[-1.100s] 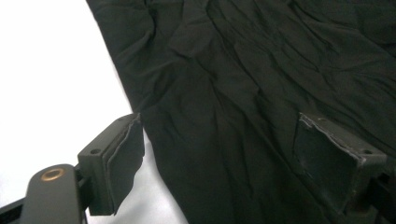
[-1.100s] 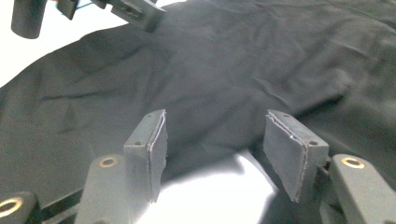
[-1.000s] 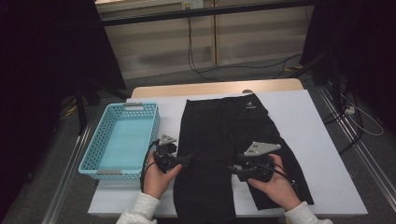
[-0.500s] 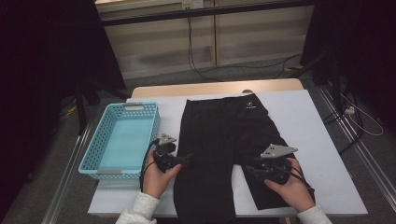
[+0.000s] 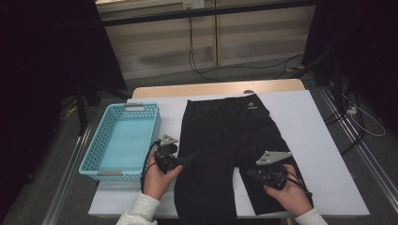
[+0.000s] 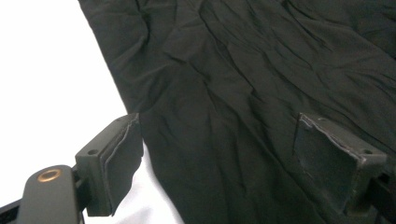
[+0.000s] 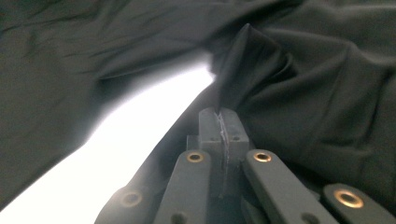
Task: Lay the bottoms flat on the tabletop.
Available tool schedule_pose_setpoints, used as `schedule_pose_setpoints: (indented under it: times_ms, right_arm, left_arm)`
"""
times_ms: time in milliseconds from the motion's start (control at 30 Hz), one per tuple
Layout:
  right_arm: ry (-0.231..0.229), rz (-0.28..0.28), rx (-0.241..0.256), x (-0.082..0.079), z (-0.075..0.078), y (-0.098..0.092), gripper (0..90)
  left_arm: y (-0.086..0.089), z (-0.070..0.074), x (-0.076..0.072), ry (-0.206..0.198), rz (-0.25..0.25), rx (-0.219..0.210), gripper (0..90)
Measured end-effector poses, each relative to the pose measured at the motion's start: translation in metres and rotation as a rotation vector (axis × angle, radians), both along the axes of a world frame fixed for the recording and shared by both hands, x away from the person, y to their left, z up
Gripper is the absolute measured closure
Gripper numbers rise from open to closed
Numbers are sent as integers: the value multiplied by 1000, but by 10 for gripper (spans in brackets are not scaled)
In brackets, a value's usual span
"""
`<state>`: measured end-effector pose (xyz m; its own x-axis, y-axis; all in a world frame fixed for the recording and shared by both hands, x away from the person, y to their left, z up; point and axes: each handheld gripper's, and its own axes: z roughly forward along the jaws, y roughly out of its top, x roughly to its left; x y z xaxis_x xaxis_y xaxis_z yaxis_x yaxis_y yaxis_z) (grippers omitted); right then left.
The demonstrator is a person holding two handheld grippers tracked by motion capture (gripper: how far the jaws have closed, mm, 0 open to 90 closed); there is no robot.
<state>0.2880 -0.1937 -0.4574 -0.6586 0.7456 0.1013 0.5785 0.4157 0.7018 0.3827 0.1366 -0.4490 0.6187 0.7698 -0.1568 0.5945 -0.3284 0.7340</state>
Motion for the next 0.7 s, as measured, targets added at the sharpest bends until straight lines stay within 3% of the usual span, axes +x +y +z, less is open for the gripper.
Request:
schedule_pose_setpoints:
  times_ms: [233,333,467,567,700]
  right_arm:
    - [9,40,-14,-17,2,0,888]
    - [-8,22,6,-19,4,-6,715]
    - [-54,-68,50,-9,11,-24,575]
    - [-45,-106,60,-5,11,-33,626]
    - [-19,-42,40,-7,3,-22,686]
  left_arm:
    - [3,2,-1,0,1,-7,163]
    - [2,2,-1,1,-6,-5,163]
    - [1,2,-1,2,-15,1,163]
    - [2,2,-1,0,-13,3,163]
    - [1,2,-1,-2,-7,-5,163]
